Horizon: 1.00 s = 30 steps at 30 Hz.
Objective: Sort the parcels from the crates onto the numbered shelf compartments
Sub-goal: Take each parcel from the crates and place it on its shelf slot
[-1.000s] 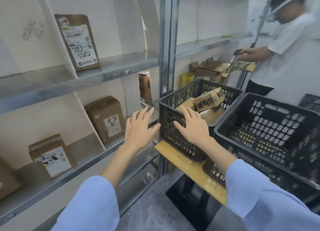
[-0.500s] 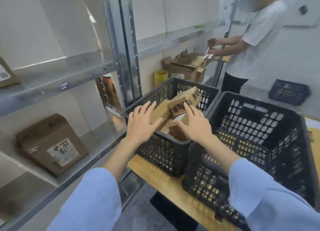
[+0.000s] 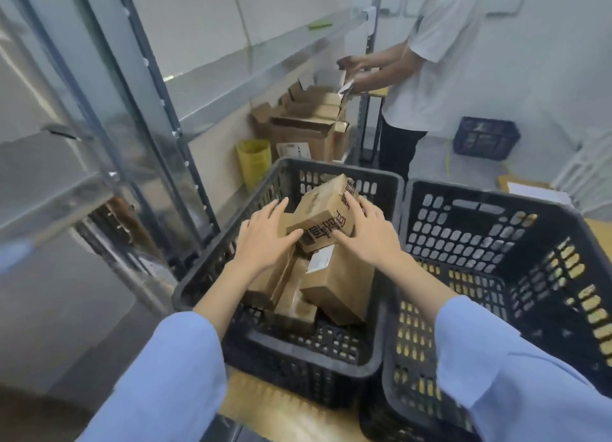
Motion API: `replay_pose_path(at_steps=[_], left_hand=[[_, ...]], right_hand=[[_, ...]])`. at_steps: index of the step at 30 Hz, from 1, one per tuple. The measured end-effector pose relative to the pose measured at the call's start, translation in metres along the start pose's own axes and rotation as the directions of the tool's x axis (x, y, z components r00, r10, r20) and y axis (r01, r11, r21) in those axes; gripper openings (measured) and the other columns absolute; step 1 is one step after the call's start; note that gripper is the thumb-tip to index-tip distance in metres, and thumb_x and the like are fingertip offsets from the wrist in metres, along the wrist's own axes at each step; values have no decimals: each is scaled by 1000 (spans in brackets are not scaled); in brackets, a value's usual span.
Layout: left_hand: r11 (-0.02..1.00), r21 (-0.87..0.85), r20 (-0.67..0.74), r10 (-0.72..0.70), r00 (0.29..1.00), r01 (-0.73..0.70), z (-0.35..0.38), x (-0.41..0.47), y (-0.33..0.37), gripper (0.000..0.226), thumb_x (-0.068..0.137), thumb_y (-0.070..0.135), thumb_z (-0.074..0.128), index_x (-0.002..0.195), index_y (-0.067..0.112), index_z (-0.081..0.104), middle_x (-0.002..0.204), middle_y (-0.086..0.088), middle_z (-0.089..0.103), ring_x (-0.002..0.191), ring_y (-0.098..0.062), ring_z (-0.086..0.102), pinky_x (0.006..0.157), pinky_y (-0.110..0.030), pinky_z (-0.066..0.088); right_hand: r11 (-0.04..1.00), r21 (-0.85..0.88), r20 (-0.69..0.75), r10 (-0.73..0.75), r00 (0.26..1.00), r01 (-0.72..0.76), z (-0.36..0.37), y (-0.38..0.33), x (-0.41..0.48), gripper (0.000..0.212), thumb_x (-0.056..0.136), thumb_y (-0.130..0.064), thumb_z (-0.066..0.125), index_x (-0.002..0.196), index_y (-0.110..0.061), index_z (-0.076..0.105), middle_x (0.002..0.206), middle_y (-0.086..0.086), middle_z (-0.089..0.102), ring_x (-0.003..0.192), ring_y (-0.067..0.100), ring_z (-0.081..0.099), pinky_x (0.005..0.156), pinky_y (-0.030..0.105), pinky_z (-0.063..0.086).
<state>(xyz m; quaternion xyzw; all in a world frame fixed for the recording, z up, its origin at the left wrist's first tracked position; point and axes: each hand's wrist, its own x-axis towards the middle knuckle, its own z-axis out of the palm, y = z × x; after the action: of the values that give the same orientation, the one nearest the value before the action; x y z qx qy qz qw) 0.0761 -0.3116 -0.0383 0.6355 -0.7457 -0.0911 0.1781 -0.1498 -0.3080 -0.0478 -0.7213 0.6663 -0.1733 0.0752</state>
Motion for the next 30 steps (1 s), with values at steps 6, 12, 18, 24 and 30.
replay_pose_path(at_steps=[6,12,18,24,30], left_hand=[[998,-59,144,-2,990,11,39,74,-32,80,90,64,52,156,31,20,161,-2,26,146,-25,26,116,-50,22],[988,-154,144,27,989,-5,82,108,-54,84,85,66,57,154,31,25,156,1,35,140,-24,34,112,-46,27],[944,-329,159,35,987,20,109,108,-71,88,77,63,68,150,31,31,144,3,50,131,-21,45,103,-41,38],[928,-373,184,78,980,-4,121,109,-72,92,70,69,65,147,36,29,143,6,51,127,-19,46,96,-34,38],[875,-484,141,78,987,0,123,111,-69,84,74,53,76,145,27,38,139,5,53,127,-19,49,103,-45,43]], right_hand=[[996,35,22,85,996,-86,25,-2,46,90,89,-56,61,158,-29,9,164,7,18,149,29,18,115,49,29],[992,85,47,86,995,-90,47,2,73,92,86,-54,66,157,-28,13,163,2,20,147,26,24,115,50,34],[985,170,-37,48,998,-41,62,4,81,94,81,-54,73,155,-30,20,158,-3,29,141,19,34,110,42,41],[975,212,-21,71,997,-65,72,8,84,94,78,-47,78,153,-36,22,161,-5,23,144,18,27,109,44,41],[985,158,-18,78,997,-74,71,9,87,93,78,-44,80,153,-33,25,161,-2,24,144,22,28,111,48,38]])
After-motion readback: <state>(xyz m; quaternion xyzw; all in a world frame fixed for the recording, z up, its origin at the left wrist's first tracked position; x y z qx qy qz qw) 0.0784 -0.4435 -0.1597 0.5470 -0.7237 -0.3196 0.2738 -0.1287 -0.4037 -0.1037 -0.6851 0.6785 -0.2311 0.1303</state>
